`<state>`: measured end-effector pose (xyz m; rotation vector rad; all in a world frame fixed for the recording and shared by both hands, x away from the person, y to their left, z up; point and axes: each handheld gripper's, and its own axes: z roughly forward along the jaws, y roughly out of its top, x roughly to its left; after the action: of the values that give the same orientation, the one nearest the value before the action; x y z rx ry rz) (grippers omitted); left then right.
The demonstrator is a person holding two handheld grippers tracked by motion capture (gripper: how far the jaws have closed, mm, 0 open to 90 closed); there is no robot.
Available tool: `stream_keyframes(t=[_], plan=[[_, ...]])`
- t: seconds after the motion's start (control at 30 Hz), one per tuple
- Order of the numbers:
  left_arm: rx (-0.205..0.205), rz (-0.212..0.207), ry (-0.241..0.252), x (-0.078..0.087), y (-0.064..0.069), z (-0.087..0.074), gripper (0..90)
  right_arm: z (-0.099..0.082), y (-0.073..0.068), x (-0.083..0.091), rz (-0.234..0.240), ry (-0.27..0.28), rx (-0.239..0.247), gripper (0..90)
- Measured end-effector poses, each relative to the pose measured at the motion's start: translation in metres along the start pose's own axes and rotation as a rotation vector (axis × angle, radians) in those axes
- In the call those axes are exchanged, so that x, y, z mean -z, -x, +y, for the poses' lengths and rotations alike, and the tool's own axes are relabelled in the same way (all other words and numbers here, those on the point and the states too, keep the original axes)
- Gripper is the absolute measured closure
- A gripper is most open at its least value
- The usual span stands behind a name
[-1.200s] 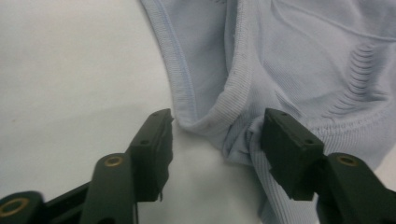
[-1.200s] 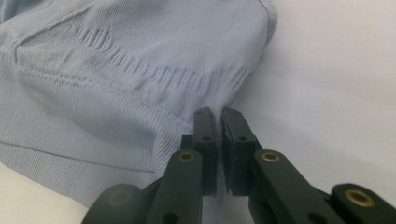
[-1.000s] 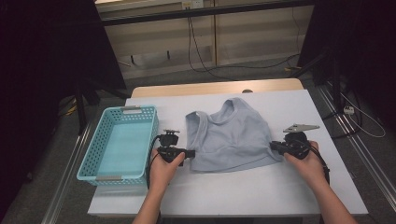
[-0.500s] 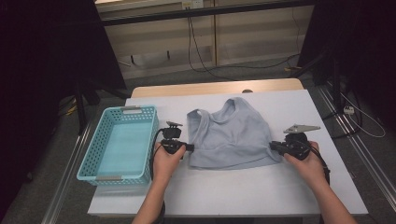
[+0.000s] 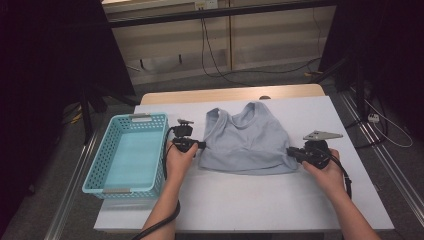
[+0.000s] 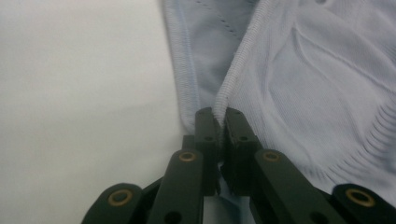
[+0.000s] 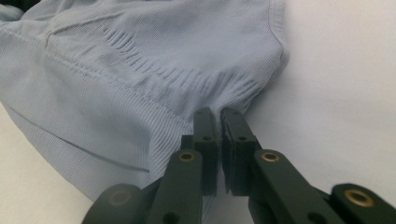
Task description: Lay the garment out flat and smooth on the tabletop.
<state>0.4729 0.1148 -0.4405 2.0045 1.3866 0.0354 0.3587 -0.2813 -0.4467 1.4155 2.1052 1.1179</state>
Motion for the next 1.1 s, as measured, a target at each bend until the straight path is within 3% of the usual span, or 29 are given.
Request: stream_keyframes(t=[0.27,0.47,0.7,0.77,0.83,0.93,1.1], plan=[[0.007,0.024,0.02,-0.002,-0.001,0.003,85.6,0.0,-0.007,-0.005,-0.016,-0.025,0.056,85.8],[0.013,0.039,0.04,-0.003,-0.004,0.015,86.0,0.003,-0.007,-0.001,-0.002,0.015,0.039,86.1],[0.006,0.051,0.045,-0.003,-0.001,0.012,82.9,0.001,-0.009,-0.004,0.002,-0.011,0.052,84.3],[0.0,0.052,0.061,0.0,-0.002,0.008,74.7,-0.001,-0.009,-0.003,-0.003,-0.013,0.061,81.5],[0.002,0.01,0.062,0.006,-0.001,0.004,66.5,-0.002,-0.01,-0.001,-0.01,-0.015,0.072,76.8],[-0.033,0.012,0.074,0.015,0.006,-0.001,51.6,-0.003,-0.011,0.005,-0.023,-0.006,0.087,67.3],[-0.055,-0.05,0.102,0.033,0.019,-0.01,31.2,-0.003,-0.016,0.015,-0.004,0.03,0.055,48.9]])
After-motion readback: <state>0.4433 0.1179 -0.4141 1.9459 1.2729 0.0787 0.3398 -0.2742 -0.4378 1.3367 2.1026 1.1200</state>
